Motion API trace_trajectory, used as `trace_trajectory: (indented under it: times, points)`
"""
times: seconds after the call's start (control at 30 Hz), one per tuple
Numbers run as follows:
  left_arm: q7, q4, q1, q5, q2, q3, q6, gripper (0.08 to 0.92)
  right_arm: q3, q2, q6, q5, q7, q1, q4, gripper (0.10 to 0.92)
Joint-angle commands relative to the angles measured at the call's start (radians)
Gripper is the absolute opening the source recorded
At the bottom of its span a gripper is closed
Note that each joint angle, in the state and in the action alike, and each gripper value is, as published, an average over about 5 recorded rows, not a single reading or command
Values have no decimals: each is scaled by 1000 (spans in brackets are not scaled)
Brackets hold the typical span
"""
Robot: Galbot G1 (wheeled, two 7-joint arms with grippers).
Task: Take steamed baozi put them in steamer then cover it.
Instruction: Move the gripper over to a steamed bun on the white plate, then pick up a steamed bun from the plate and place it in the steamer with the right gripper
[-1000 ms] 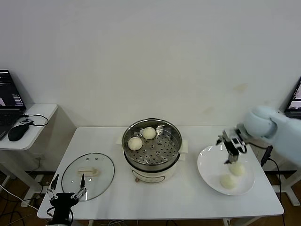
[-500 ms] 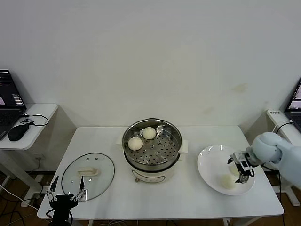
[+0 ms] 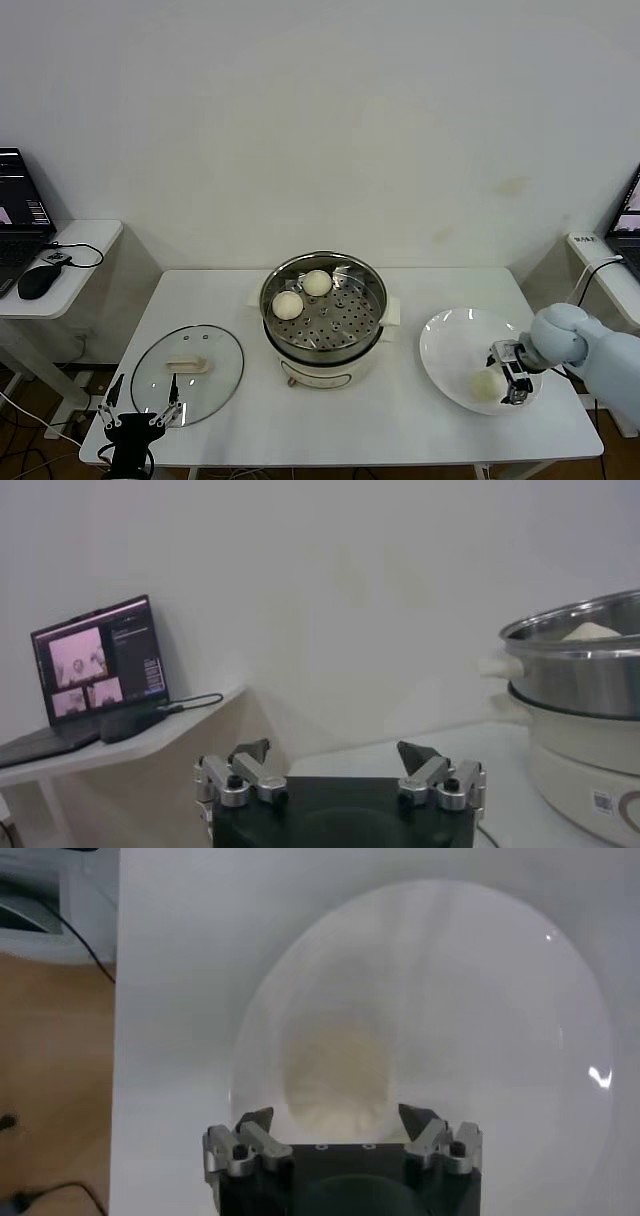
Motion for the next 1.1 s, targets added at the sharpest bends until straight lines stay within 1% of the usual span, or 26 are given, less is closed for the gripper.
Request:
trace_trajectory:
  times: [0.03, 0.23, 0.5, 0.67, 0.9, 1.1]
  points:
    - [0, 1, 0, 0, 0, 0, 0, 823, 22, 23, -3, -14, 8, -31, -22, 759]
    - [0, -2, 0, 0, 0, -3, 0, 823, 22, 35, -18, -13, 18, -31, -24, 721]
    - [-1, -5, 3, 1, -3, -2, -1, 823, 26, 35, -29, -6, 19, -22, -22, 625]
    - [-1, -8, 3, 1, -2, -3, -1, 823, 25, 23, -22, 15, -10, 31, -15, 603]
    - [-2, -10, -2, -2, 3, -3, -2, 823, -16, -4, -20, 110, -62, 212, -4, 595]
    - [-2, -10, -7, -7, 14, -4, -2, 823, -148, 1, -29, 223, -70, 481, -3, 594]
